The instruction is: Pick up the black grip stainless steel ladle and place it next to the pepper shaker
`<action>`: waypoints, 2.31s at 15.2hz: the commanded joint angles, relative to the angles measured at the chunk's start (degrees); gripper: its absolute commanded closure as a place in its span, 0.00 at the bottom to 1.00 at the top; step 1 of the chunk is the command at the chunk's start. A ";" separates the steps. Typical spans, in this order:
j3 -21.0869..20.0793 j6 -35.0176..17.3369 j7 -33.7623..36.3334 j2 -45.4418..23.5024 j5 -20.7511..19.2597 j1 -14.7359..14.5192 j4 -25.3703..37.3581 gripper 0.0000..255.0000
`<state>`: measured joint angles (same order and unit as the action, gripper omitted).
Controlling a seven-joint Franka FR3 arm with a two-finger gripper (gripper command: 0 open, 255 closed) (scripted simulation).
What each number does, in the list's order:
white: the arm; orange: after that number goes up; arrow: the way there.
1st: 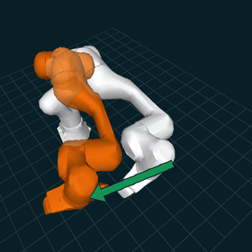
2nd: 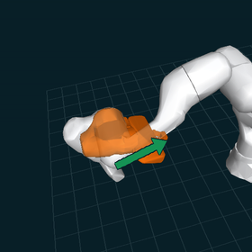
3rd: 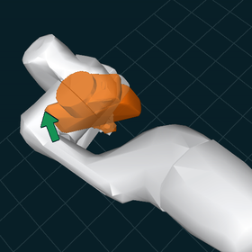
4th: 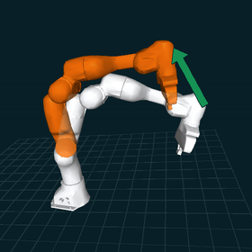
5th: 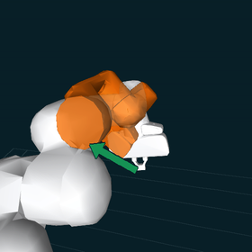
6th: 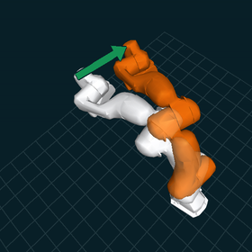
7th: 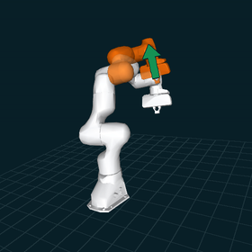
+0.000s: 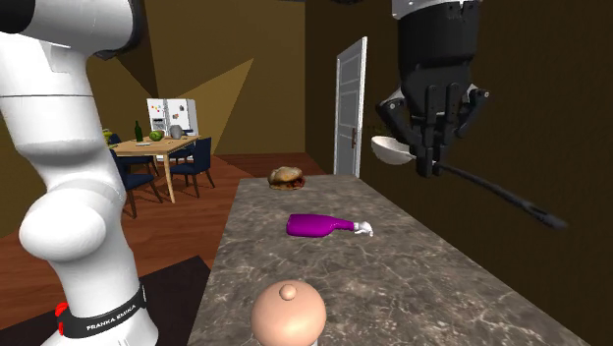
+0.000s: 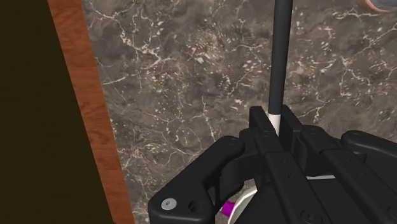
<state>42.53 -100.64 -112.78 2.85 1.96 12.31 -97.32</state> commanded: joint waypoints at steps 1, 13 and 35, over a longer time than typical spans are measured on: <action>2.07 0.60 -3.95 -3.32 2.62 1.48 2.78 1.00; 5.84 -0.10 -16.33 -14.61 12.14 9.44 8.52 1.00; 4.72 -16.21 -19.27 -16.42 14.73 8.80 -6.63 1.00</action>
<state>47.37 -116.04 -131.99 -13.42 16.49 21.20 -103.27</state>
